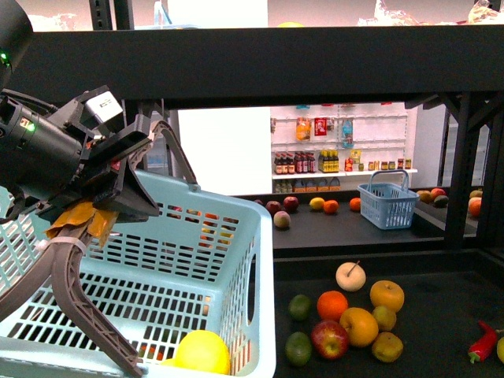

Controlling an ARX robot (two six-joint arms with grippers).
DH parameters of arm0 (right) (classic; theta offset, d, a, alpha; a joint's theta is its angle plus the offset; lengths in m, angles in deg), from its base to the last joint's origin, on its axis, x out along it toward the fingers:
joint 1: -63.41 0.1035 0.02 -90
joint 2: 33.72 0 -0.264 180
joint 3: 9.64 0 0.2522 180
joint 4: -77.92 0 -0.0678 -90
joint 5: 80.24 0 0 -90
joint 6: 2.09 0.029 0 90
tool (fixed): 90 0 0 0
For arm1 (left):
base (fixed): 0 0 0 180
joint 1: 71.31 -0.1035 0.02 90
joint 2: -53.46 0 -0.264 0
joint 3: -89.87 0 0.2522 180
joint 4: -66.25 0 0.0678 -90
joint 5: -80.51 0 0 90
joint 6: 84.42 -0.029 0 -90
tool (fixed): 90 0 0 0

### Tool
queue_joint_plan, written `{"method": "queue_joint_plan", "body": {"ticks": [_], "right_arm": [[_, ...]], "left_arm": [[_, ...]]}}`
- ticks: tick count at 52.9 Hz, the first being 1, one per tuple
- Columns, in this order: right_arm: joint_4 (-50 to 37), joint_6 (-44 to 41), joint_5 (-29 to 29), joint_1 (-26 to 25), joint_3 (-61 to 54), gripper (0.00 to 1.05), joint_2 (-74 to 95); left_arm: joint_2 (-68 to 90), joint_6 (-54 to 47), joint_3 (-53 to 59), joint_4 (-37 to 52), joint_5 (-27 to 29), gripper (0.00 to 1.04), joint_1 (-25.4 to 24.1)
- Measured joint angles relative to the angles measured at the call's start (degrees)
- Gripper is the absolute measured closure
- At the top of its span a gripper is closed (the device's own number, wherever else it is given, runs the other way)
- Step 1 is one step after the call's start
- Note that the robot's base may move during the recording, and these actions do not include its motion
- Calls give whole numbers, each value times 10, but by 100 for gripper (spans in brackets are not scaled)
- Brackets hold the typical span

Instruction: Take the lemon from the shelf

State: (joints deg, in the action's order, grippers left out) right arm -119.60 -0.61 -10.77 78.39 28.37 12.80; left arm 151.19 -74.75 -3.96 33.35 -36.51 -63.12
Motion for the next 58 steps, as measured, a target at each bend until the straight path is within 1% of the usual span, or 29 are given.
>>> {"method": "queue_joint_plan", "body": {"ticks": [4, 5, 7, 9, 12, 15, 23, 25, 27, 28, 30, 33, 58], "right_arm": [[90, -5, 36, 5, -19, 19, -58], [101, -5, 40, 6, -24, 21, -67], [131, -9, 52, 5, -52, 28, -99], [140, -9, 59, 3, -73, 33, -118], [144, -11, 76, -15, -110, 47, -158], [144, -11, 89, -29, -122, 57, -175], [151, -11, 131, -71, -166, 96, -223], [153, -12, 137, -77, -171, 103, -233], [155, -12, 142, -83, -175, 102, -239], [160, -13, 174, -100, -179, 102, -246], [165, -13, 198, -133, -187, 102, -257], [169, -13, 199, -145, -193, 102, -268], [208, -13, 204, -149, -222, 102, -337]], "left_arm": [[0, 0, 0, 0, 0, 89, 0], [0, 0, 0, 0, 0, 89, 0], [0, 0, 0, 0, 0, 89, 0], [0, 0, 0, 0, 0, 89, 0], [0, 0, 0, 0, 1, 89, 0], [0, 0, 0, 0, 0, 89, 0], [0, 0, 0, 0, -1, 89, 0], [0, 0, 0, 0, 0, 89, 0], [0, 0, 0, 0, 0, 89, 0], [0, 0, 0, 0, 0, 89, 0], [0, 0, 0, 0, 0, 89, 0], [0, 0, 0, 0, 1, 89, 0], [0, 0, 0, 0, 0, 89, 0]]}}
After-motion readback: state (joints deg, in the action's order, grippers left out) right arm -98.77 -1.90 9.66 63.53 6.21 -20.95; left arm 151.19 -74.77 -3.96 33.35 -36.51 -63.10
